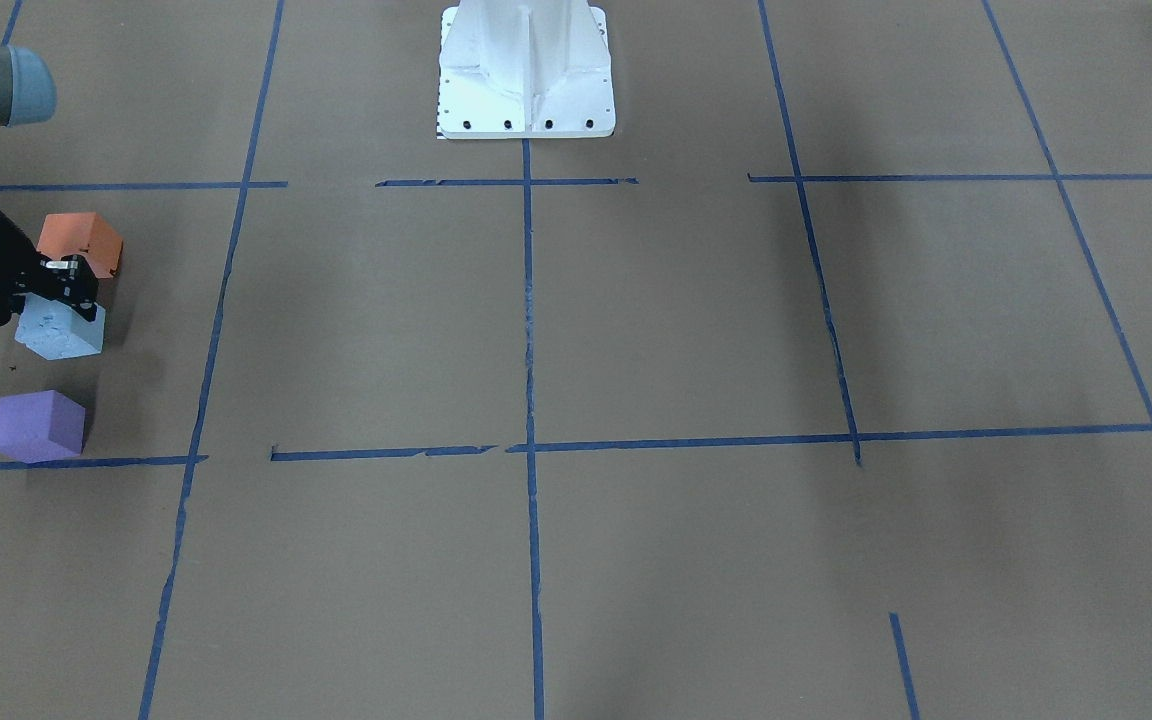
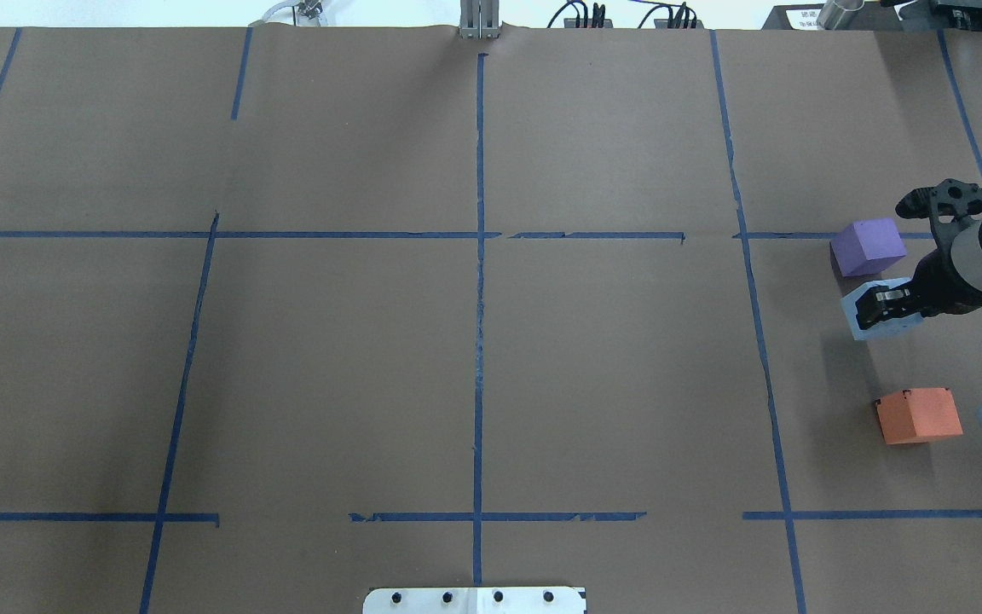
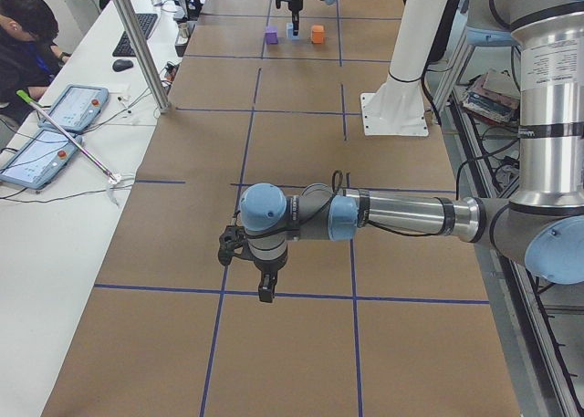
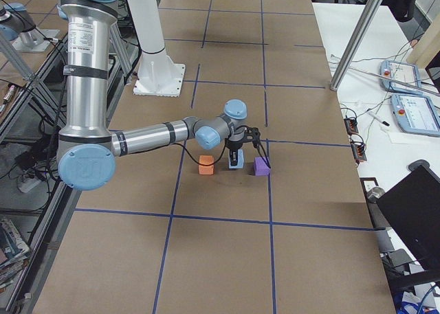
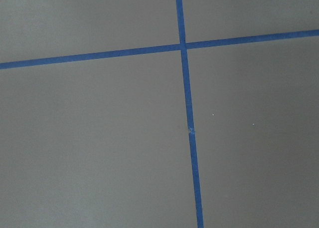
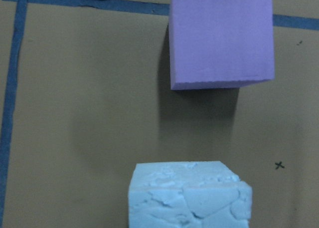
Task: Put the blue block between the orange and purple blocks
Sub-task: 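Carry the light blue cube with the right gripper toward the purple cube, then lower the cube between the purple and orange cubes and release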
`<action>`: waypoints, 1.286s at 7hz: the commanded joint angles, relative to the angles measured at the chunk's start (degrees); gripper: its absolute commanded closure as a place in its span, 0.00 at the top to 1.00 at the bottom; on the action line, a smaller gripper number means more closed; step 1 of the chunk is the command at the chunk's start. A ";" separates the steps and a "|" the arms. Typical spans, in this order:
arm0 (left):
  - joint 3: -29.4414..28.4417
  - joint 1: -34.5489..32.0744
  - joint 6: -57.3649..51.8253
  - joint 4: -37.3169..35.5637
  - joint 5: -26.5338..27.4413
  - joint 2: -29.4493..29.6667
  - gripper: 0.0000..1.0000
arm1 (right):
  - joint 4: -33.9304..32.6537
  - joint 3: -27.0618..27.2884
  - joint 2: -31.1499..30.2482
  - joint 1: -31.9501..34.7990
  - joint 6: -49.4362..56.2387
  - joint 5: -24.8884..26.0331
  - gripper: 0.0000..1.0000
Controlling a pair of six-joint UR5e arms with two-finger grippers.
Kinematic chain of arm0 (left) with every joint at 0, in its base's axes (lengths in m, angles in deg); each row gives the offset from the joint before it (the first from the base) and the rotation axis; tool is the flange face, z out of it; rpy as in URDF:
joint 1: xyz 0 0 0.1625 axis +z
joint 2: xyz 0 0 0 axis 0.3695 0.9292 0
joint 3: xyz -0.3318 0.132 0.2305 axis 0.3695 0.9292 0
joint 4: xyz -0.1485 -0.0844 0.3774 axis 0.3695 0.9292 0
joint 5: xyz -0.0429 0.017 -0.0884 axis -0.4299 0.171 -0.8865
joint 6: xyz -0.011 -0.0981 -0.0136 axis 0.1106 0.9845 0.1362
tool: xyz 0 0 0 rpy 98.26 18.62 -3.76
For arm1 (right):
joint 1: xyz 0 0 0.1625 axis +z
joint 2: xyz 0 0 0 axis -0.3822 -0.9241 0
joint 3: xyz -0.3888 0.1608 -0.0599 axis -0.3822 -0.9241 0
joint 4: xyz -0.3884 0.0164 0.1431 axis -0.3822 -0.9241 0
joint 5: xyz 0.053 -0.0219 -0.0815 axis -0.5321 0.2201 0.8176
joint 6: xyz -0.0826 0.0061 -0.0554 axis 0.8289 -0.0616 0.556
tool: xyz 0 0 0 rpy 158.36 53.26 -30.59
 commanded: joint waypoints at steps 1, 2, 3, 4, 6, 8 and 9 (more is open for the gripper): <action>0.06 0.00 0.00 0.00 0.00 0.09 1.00 | 1.49 -1.51 -0.28 -0.06 0.09 -0.04 1.00; 0.06 0.00 0.00 0.00 0.00 0.18 1.00 | 1.58 -0.99 -0.37 0.03 0.17 -0.30 1.00; 0.14 0.00 0.00 0.17 0.00 0.18 1.00 | 0.53 0.75 -0.11 2.21 0.78 -1.96 1.00; 0.49 0.00 0.09 0.52 0.00 0.18 1.00 | -2.00 1.55 0.07 7.88 2.88 -8.42 1.00; 0.50 0.00 0.09 0.53 0.00 0.18 1.00 | -7.43 2.00 -1.94 17.64 20.29 -9.71 1.00; 0.50 0.00 -0.09 0.53 0.00 0.18 1.00 | -23.74 2.26 -1.61 31.16 44.96 -9.80 1.00; 0.50 0.00 -0.17 0.61 0.00 0.09 1.00 | -29.91 3.05 -2.04 35.23 52.65 -9.80 1.00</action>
